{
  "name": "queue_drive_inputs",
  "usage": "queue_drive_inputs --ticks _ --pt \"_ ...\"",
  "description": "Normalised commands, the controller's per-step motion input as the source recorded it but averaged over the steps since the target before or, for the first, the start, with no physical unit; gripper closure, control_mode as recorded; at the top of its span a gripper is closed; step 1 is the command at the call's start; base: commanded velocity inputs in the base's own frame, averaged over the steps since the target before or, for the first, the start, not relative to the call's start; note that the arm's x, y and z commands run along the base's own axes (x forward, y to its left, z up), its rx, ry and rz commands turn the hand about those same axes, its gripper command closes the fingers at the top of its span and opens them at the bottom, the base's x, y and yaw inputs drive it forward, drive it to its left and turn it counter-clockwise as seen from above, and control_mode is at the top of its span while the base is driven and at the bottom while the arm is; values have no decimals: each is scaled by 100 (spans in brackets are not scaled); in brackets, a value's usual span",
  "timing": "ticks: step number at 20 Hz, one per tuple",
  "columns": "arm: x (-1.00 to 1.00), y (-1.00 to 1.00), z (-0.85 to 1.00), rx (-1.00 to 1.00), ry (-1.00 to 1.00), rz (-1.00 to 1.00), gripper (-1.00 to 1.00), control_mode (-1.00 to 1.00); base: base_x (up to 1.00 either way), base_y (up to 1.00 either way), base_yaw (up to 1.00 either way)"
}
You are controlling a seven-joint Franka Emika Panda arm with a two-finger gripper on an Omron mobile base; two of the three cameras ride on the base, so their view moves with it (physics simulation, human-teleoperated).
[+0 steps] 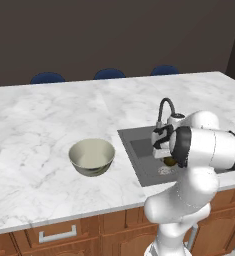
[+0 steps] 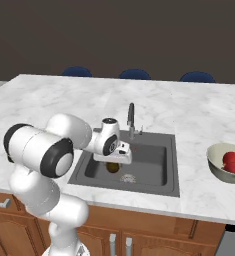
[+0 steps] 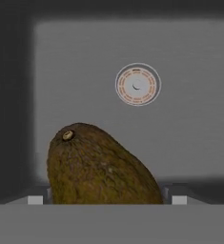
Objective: Pick the onions from the cabinet and place them in one bowl. Pick the avocado from the sink and place it in the other bowl.
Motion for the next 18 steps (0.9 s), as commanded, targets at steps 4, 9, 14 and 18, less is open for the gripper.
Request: queue_drive_inputs --ticks 4,9,14,18 --pt "-24 19 31 0 1 0 100 -100 0 0 0" --pt "-16 16 33 0 0 0 100 -100 0 0 0" --pt "-10 13 23 0 0 0 100 -100 0 0 0" --pt "-4 16 24 0 -1 0 100 -100 0 0 0"
